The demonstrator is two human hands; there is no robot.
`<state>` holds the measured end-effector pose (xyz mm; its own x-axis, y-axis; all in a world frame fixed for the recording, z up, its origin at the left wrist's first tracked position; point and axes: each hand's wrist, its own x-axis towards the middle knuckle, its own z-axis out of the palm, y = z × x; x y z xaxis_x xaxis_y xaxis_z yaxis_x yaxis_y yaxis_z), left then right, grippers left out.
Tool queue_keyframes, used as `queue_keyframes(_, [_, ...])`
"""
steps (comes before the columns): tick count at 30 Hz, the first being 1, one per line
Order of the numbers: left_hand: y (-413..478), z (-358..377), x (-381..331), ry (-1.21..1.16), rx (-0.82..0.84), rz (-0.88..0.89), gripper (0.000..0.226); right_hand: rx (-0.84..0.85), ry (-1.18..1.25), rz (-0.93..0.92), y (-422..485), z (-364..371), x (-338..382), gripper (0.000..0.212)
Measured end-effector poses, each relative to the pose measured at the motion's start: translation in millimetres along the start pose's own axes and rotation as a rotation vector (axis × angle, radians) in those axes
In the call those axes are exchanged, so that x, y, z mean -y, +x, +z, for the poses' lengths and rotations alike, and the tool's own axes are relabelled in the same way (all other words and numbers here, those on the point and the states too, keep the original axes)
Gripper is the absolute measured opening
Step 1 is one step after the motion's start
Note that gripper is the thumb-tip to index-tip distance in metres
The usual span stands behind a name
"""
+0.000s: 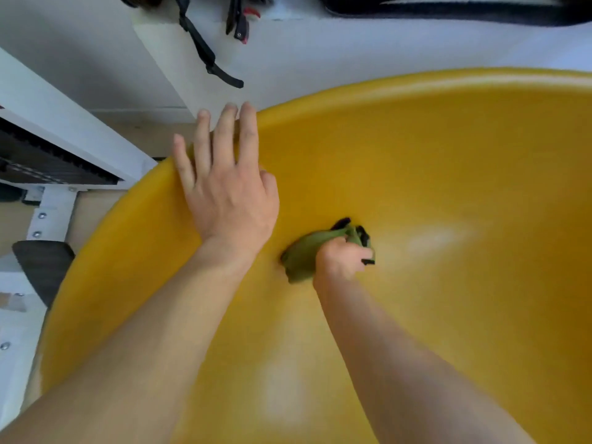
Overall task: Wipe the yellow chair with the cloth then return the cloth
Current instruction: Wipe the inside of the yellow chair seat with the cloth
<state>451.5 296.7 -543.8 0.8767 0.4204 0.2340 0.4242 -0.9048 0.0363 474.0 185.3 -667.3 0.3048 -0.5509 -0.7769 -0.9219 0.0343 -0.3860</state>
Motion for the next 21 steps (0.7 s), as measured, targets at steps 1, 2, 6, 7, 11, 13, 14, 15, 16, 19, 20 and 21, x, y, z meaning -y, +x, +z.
queue_keyframes(1, [1.8, -0.5, -6.3, -0.005, 0.009, 0.021, 0.071, 0.039, 0.122, -0.018, -15.6, 4.8, 36.8, 0.049])
queue_keyframes(2, [4.7, -1.3, -13.1, -0.020, 0.011, 0.040, 0.070, 0.068, 0.240, -0.098, -30.9, 7.7, 68.1, 0.047])
queue_keyframes(6, [16.1, -4.0, -42.8, -0.130, 0.001, 0.081, 0.061, 0.068, 0.562, -0.765, -62.6, -19.7, 111.6, 0.037])
queue_keyframes(7, [16.8, -3.7, -48.4, -0.148, -0.001, 0.078, 0.060, 0.034, 0.530, -0.859, -48.8, -24.3, 103.9, 0.038])
queue_keyframes(11, [16.4, 7.8, -55.3, -0.090, -0.039, 0.070, 0.067, -0.036, 0.159, -0.545, 50.4, -38.3, 15.1, 0.051])
queue_keyframes(13, [14.2, 15.4, -57.3, -0.039, -0.042, 0.062, 0.076, -0.073, -0.045, -0.391, 81.0, -55.9, -34.1, 0.054])
queue_keyframes(14, [13.1, 18.2, -60.7, -0.024, -0.037, 0.052, 0.080, -0.092, -0.097, -0.305, 87.5, -62.7, -46.4, 0.055])
queue_keyframes(15, [12.4, 20.1, -65.8, -0.014, -0.032, 0.047, 0.084, -0.112, -0.089, -0.194, 89.0, -64.9, -45.2, 0.055])
queue_keyframes(16, [11.4, 20.7, -72.2, -0.010, -0.029, 0.054, 0.087, -0.130, -0.040, -0.079, 87.8, -64.8, -30.0, 0.055])
queue_keyframes(19, [11.0, 19.5, -91.6, -0.020, -0.018, 0.116, 0.093, -0.097, 0.248, -0.154, 57.4, -61.9, 65.3, 0.048])
queue_keyframes(20, [11.5, 18.9, -97.0, -0.027, -0.014, 0.132, 0.093, -0.085, 0.377, -0.297, 41.9, -63.8, 101.2, 0.045])
queue_keyframes(21, [12.3, 18.0, -102.5, -0.036, -0.015, 0.137, 0.094, -0.091, 0.510, -0.440, 24.6, -69.6, 133.5, 0.041])
